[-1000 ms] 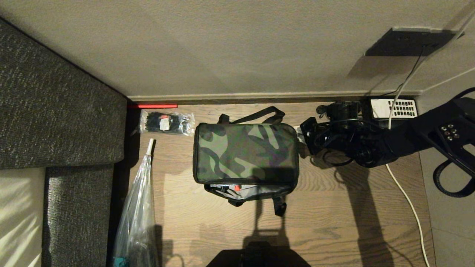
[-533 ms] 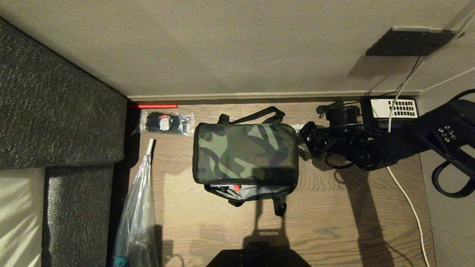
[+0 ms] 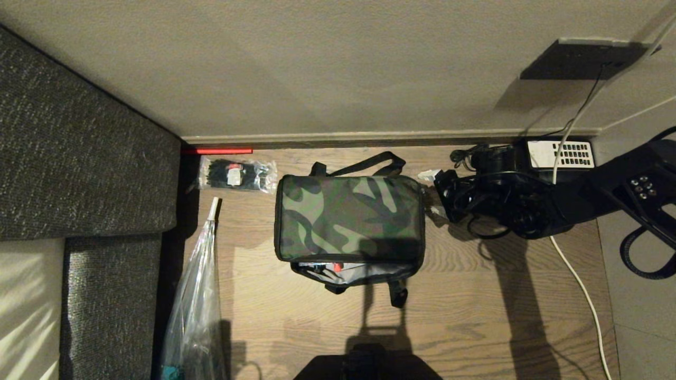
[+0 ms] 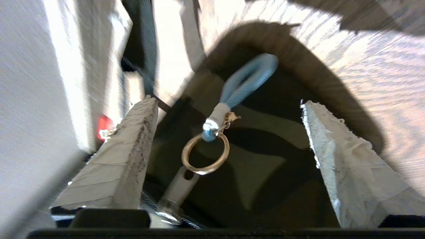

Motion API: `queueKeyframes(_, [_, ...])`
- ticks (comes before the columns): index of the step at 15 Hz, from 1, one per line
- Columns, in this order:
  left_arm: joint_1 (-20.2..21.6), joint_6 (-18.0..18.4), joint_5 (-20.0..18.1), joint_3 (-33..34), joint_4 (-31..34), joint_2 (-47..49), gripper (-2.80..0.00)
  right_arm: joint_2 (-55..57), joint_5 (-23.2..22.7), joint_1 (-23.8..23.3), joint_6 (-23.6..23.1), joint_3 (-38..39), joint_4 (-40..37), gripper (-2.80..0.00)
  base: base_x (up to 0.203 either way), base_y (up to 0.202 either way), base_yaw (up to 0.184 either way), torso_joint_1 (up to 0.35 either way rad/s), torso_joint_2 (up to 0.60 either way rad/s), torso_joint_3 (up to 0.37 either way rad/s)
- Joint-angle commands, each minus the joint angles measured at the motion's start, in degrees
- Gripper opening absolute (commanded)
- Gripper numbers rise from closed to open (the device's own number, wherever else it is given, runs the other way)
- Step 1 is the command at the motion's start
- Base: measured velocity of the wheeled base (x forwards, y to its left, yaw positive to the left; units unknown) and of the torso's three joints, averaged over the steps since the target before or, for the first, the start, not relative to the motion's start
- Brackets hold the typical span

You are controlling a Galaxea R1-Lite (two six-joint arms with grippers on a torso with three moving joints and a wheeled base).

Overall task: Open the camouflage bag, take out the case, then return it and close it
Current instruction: Open the top of the storage box

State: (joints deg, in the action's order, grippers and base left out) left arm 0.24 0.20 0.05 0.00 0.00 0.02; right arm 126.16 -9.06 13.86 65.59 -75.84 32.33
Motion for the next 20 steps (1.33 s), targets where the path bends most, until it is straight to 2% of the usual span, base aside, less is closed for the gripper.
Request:
queueKeyframes(1, [0.02,0.02,0.04,0.17,0.0,-0.08,-2.8,-0.13,-0.12,0.38,5.21,-0.35,-0.03,0.0,0.0,0.0,0.0,0.0,0.0,0.0])
queueKeyframes(3, [0.02,0.0,0.04,0.17,0.0,-0.11,-2.8,-0.37,-0.42,1.01,7.07,-0.53,-0.69,0.0,0.0,0.0,0.0,0.0,0.0,0.0])
queueKeyframes(6, [0.02,-0.01,0.04,0.1,0.0,-0.03,-2.8,-0.17,-0.86,2.43,13.67,-1.49,-0.38,0.0,0.0,0.0,0.0,0.0,0.0,0.0])
queueKeyframes(10, [0.02,0.04,0.04,0.09,0.0,-0.11,-2.8,0.92,1.27,2.75,14.58,-2.7,0.2,0.0,0.0,0.0,0.0,0.0,0.0,0.0])
queueKeyframes(11, [0.02,0.06,0.04,0.13,0.0,-0.11,-2.8,1.29,2.26,2.75,14.07,-2.68,1.21,-0.15,0.0,0.0,0.0,0.0,0.0,0.0])
queueKeyframes(12, [0.02,0.03,0.04,0.18,0.0,-0.11,-2.8,1.54,2.37,2.75,14.04,-2.73,2.89,-2.8,0.0,0.0,0.0,0.0,0.0,0.0])
queueKeyframes(15, [0.02,0.06,0.04,0.1,0.0,-0.1,-2.8,1.72,2.11,2.66,13.69,-2.64,5.82,-2.8,0.0,0.0,0.0,0.0,0.0,0.0])
queueKeyframes(20, [0.02,0.01,0.04,0.16,0.0,-0.11,-2.8,1.11,2.29,2.66,13.58,-2.64,5.99,-2.8,0.0,0.0,0.0,0.0,0.0,0.0])
